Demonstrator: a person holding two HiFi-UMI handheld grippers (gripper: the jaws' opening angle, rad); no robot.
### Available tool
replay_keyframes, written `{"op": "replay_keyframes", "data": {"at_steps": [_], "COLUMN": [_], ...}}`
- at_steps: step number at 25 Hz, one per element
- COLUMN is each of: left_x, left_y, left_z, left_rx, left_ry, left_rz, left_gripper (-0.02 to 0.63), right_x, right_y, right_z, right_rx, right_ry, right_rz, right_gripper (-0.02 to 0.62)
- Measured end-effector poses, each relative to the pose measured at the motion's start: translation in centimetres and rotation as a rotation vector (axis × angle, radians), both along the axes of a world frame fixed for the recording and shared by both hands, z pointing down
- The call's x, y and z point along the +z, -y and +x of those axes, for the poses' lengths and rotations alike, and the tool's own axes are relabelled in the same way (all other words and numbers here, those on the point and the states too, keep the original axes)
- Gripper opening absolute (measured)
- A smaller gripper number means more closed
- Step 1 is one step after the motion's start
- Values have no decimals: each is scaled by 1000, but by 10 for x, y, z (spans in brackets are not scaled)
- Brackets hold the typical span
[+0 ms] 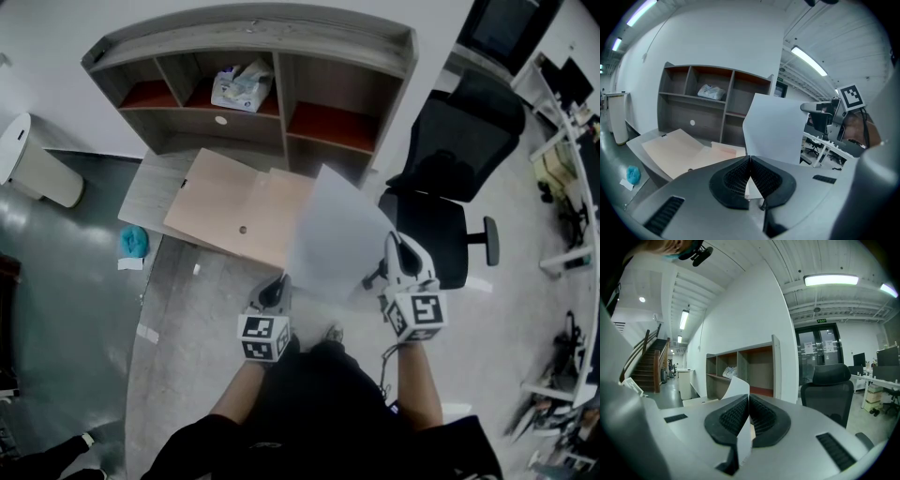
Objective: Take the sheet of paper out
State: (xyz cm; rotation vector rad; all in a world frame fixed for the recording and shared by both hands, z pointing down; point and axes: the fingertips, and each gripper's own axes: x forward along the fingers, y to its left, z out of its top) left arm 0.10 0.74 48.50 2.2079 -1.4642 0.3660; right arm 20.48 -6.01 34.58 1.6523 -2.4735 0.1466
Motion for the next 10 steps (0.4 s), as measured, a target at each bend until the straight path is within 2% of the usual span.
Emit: {"op": "replay_keyframes", "data": {"at_steps": [10], "left_x": [-1], "left_y": [6], "left_z": [-6], "left_rx": [-13], "left_ry": [-25], "left_rz": [-6], "left_gripper": [43], "right_x": [-6], "right_y": [6], "right_z": [-5], "right_rx": [12], "right_ry": [-12], "right_rz": [-1], "right_gripper": [15]}}
